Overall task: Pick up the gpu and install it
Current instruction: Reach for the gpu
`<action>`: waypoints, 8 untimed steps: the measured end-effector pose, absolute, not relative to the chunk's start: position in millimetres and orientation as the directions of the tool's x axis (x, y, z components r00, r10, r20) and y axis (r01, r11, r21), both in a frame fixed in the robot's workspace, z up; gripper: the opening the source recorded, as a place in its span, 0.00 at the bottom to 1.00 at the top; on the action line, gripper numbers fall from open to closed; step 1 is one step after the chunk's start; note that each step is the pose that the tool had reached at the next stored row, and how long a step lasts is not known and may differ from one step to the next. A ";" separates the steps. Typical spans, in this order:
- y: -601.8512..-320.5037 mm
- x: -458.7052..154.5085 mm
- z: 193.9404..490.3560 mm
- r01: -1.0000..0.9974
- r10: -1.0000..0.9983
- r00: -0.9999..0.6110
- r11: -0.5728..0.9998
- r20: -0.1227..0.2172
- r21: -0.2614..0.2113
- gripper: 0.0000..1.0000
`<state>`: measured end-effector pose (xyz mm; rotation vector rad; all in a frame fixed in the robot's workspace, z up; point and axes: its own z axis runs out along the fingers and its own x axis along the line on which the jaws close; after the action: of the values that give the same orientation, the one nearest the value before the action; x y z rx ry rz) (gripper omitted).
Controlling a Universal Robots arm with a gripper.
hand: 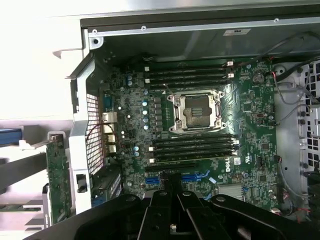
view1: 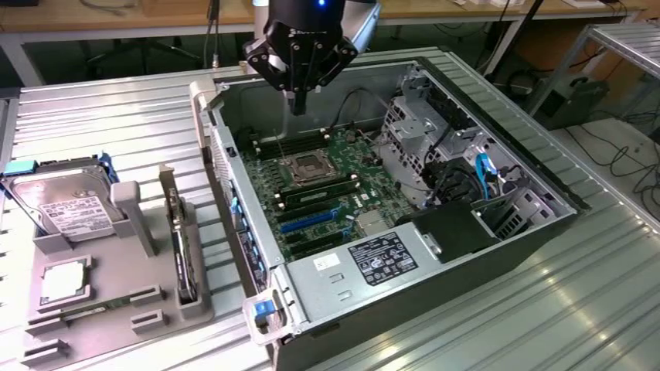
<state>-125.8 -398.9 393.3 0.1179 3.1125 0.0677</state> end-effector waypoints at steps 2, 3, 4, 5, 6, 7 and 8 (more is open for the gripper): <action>-398.9 -126.1 393.3 0.075 0.076 -0.997 0.996 -0.024 0.044 0.11; -398.9 -126.2 393.3 0.075 0.076 -0.997 0.996 -0.024 0.044 0.11; -398.9 -126.3 393.3 0.075 0.076 -0.997 0.996 -0.024 0.044 0.11; -398.9 -126.4 393.3 0.075 0.076 -0.997 0.996 -0.024 0.044 0.11; -398.9 -126.5 393.3 0.075 0.076 -0.997 0.996 -0.024 0.044 0.11; -398.9 -126.6 393.3 0.075 0.076 -0.997 0.996 -0.024 0.044 0.11; -398.9 -126.9 393.3 0.075 0.076 -0.997 0.996 -0.024 0.044 0.11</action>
<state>-126.9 -398.9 393.3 0.1180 3.1125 0.0676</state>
